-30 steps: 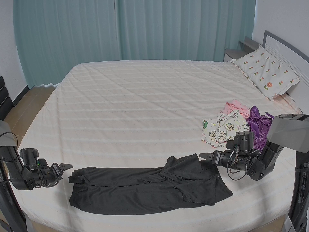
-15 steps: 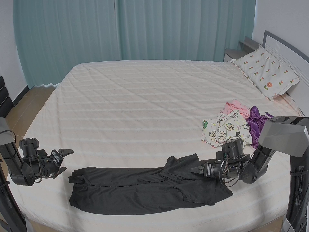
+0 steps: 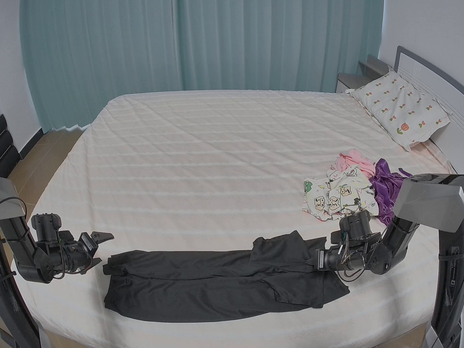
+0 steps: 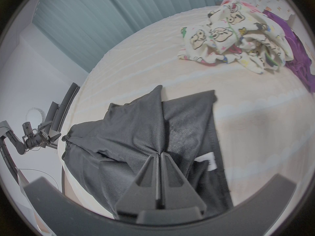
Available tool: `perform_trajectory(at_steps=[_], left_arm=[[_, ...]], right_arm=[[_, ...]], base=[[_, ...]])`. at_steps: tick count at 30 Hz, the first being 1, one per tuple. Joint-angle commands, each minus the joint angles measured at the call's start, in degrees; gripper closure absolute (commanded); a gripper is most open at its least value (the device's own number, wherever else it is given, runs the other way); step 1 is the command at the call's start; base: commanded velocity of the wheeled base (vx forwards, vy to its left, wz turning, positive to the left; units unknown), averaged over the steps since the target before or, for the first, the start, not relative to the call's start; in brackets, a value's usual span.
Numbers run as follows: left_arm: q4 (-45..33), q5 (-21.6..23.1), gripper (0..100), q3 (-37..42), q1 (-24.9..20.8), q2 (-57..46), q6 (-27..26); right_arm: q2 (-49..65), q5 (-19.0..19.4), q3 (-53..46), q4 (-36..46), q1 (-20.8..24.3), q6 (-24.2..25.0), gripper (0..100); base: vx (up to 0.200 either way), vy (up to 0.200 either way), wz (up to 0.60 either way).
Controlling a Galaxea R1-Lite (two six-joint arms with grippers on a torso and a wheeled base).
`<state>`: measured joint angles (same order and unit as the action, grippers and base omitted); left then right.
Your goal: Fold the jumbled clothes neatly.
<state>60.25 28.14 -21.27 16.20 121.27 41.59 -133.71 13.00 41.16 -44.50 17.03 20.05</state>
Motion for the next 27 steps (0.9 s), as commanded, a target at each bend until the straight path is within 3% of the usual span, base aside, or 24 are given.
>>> perform_trajectory(at_steps=[1,16,17,24,27], left_arm=[[0.05,-0.01,0,0.35,-0.03,0.72,-0.11],[0.05,-0.01,0,1.15,-0.03,1.16,-1.60],[0.05,-0.01,0,1.15,-0.03,1.16,-1.60],[-0.13,-0.89,0,1.15,-0.91,0.90,-1.52],[-0.04,-4.93,0,2.11,-2.58,0.63,-1.52]], right_arm=[[1.96,0.01,-1.60,-0.15,-1.91,-0.89,100],[2.31,-0.16,-3.27,-0.33,-4.11,-5.99,100],[2.31,-0.08,-3.36,-0.33,-4.20,-6.43,0],[4.07,-0.43,-3.36,-0.59,-4.20,-5.73,0],[5.91,-1.39,-4.77,-0.59,-3.32,-0.37,0]], base=[[0.000,0.000,0.00],[0.000,0.000,0.00],[0.000,0.000,0.00],[0.000,0.000,0.00],[0.000,0.000,0.00]])
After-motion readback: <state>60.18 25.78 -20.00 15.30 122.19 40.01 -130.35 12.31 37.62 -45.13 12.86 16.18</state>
